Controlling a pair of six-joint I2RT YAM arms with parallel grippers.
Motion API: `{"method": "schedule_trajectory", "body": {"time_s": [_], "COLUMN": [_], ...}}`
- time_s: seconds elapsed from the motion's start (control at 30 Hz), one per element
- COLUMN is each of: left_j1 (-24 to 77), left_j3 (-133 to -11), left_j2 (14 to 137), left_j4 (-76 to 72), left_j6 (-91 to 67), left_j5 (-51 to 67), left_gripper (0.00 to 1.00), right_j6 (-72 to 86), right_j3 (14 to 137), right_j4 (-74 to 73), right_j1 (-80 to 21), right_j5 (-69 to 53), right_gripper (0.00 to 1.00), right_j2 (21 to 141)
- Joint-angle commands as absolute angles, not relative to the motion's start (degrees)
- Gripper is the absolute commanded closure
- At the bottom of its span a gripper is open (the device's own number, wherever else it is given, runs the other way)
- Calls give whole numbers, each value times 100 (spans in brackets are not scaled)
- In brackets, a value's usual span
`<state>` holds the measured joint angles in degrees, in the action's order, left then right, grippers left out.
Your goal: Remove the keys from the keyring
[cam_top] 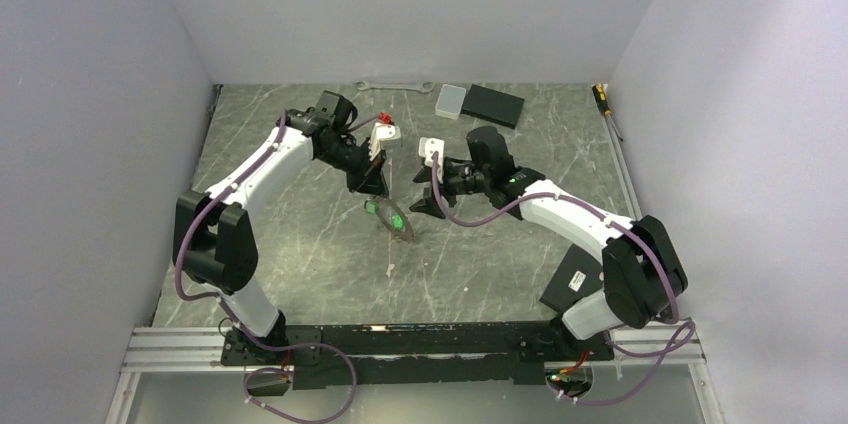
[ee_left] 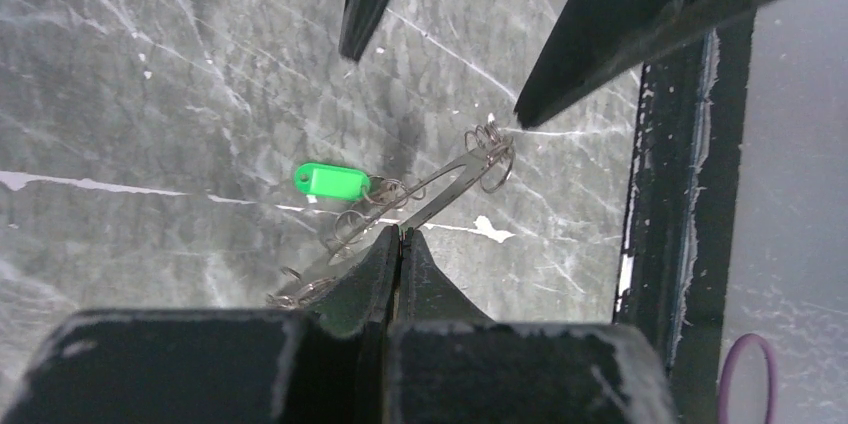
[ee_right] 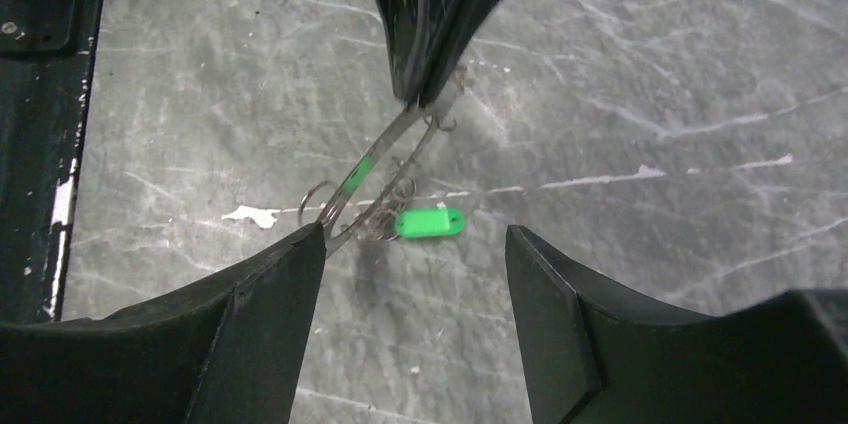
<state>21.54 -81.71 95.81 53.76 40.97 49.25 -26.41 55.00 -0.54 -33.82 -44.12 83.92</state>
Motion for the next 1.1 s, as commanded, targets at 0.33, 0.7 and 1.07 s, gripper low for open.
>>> {"method": "schedule_trajectory", "body": {"time_s": [0.33, 0.7, 1.07], "left_j1": [2263, 2320, 2364], "left_j3": [-8559, -8756, -8754], "left_j2": [9884, 10127, 10213], "left_j4": [4866, 4482, 4190], "left_j6": [2888, 2007, 1467], "left_j5": [5225, 5113, 5081], "left_gripper": [100, 100, 100], "right_j6": [-1734, -839, 594], "right_j3": [5758, 5592, 5610], "right_j4": [336, 507, 761], "right_j1": [-3653, -3877, -4330], "right_j5": [-4138, -3594, -1666], "right_gripper": [42, 28, 28], "right_j2": [8438, 8468, 8630]}}
